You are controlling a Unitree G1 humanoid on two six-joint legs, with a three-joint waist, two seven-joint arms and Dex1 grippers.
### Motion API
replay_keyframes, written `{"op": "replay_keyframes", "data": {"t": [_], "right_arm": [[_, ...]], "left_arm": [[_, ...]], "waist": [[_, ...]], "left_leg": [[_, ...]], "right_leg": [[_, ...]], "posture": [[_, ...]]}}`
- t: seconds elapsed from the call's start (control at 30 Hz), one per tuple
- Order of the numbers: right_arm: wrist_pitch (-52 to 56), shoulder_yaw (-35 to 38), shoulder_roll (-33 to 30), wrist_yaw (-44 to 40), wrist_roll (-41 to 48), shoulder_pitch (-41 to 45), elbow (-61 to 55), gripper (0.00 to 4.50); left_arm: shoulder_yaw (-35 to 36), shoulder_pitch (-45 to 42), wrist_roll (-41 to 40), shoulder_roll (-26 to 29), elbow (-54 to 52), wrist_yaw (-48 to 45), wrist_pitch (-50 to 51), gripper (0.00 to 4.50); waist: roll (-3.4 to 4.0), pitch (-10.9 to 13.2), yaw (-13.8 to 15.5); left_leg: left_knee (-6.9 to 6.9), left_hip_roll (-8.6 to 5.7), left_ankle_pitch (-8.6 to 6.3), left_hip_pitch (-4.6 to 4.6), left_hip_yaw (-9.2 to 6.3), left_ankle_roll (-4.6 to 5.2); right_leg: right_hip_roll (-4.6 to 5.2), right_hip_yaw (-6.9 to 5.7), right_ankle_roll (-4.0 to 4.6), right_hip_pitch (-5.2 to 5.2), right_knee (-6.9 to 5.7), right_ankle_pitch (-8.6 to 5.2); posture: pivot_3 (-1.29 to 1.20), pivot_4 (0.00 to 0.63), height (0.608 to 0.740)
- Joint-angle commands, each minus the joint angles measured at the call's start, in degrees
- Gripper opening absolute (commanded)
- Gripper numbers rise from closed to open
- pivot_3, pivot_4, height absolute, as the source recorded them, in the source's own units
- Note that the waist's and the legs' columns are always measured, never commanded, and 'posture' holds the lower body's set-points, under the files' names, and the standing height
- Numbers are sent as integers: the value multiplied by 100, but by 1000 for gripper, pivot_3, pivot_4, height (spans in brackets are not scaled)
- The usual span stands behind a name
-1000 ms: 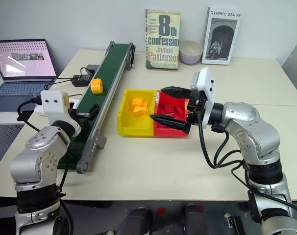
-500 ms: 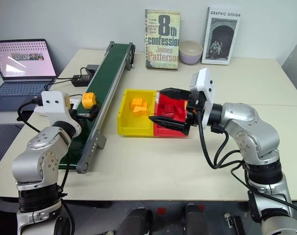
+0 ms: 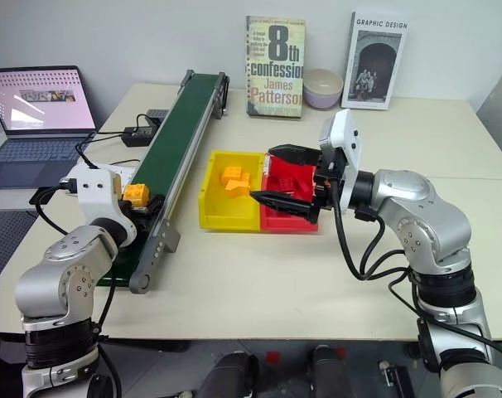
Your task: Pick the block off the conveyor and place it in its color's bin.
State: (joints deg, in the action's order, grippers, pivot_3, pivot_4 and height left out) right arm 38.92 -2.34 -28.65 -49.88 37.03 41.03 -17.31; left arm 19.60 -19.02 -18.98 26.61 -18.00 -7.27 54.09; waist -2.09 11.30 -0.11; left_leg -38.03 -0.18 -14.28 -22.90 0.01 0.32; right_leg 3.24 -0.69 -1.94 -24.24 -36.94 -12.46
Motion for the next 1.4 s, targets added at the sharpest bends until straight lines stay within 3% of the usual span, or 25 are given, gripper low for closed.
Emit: {"op": "replay_keyframes", "data": {"t": [0.03, 0.2, 0.47, 0.7, 1.03, 1.4], "right_arm": [[-174, 102, 20, 5, -4, 117, -28, 4500], [-218, 121, 9, -8, 26, 77, -13, 4500], [-274, 114, 28, -3, 18, 44, 4, 4500], [-269, 161, -129, 127, -83, -77, -196, 4500], [-90, 86, -391, 1053, -827, -457, -782, 4500], [259, 257, -397, 1606, -799, -923, -1432, 4500]], "left_arm": [[275, 100, -117, 153, -507, -12, 365, 2409], [464, 337, -251, 164, -972, -13, 810, 1556], [554, 153, -291, 376, -1065, -109, 911, 1528], [-86, -783, -476, 809, -713, -761, 731, 1528], [-1888, -2341, -306, 879, 1383, -2976, -996, 1528], [-2595, -3261, 429, 507, 3868, -4004, -2720, 1528]], "waist": [[0, 0, 0], [0, 0, 0], [0, 0, 0], [0, 0, 13], [0, 0, 7], [0, 0, 11]], "left_leg": [[0, 0, 0, 0, -1, 0], [2, 1, 0, 0, -1, 0], [1, 2, 0, 1, -3, 0], [1, -4, 0, -1, -1, 0], [4, -13, 0, -5, 10, 0], [5, -11, 0, -9, 12, 1]], "right_leg": [[0, -1, 0, 0, 0, 0], [0, 0, 0, 0, 0, 0], [-1, -2, 1, 0, -1, 0], [-5, -2, 1, 1, 3, 0], [-6, -1, 0, -2, 7, -1], [-14, -12, -2, -8, 3, -1]], "posture": [[0, 150, 740], [0, 150, 740], [0, 150, 740], [0, 150, 740], [0, 150, 740], [0, 150, 740]]}}
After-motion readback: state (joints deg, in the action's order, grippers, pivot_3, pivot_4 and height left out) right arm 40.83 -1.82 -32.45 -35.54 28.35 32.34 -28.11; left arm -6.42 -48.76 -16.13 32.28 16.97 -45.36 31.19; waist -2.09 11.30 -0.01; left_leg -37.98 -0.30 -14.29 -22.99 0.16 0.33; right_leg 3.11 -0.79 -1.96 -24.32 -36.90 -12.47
